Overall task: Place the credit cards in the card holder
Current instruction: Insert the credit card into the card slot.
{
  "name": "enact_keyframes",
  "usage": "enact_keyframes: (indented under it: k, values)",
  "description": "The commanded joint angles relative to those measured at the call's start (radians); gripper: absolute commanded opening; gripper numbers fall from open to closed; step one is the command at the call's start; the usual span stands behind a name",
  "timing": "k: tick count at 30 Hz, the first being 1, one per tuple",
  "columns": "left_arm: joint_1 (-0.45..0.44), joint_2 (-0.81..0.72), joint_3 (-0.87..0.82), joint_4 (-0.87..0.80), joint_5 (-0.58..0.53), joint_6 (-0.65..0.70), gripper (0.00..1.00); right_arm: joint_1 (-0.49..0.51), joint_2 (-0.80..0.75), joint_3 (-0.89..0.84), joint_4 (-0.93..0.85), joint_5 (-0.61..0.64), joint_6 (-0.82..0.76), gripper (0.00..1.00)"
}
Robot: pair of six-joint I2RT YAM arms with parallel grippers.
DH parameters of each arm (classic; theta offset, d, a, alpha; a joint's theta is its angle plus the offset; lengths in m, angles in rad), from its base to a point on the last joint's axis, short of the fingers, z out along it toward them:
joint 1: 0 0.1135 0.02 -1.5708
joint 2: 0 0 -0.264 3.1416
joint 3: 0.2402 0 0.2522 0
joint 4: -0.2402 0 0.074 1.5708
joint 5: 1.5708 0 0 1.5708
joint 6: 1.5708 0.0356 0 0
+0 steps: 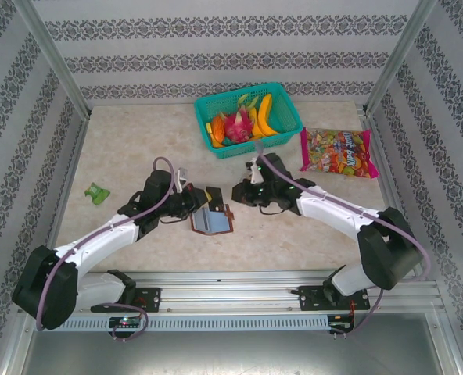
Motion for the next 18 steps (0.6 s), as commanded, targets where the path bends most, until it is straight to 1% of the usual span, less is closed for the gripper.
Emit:
enact_keyframes:
  k: [1,3,7,10,12,18]
  values:
    - [-0.037,-0.045,-0.035,-0.148,-0.131,0.047,0.0,0.074,0.056,0.04,0.017,0.096,0.0,0.09]
    - [-0.043,-0.062,-0.054,-0.146,-0.167,0.041,0.0,0.116,0.089,0.056,0.02,0.122,0.013,0.08]
    - [-0.047,-0.025,-0.059,-0.124,-0.169,0.041,0.0,0.172,0.162,0.09,0.018,0.154,0.026,0.08]
    - [-0.049,-0.001,-0.062,-0.12,-0.183,0.04,0.0,0.204,0.214,0.132,-0.042,0.227,0.024,0.07]
    - [-0.05,0.007,-0.066,-0.135,-0.208,0.036,0.0,0.219,0.247,0.154,-0.077,0.284,0.027,0.07]
    - [-0.05,0.052,-0.081,-0.086,-0.216,0.05,0.0,0.231,0.337,0.196,-0.11,0.312,0.023,0.07]
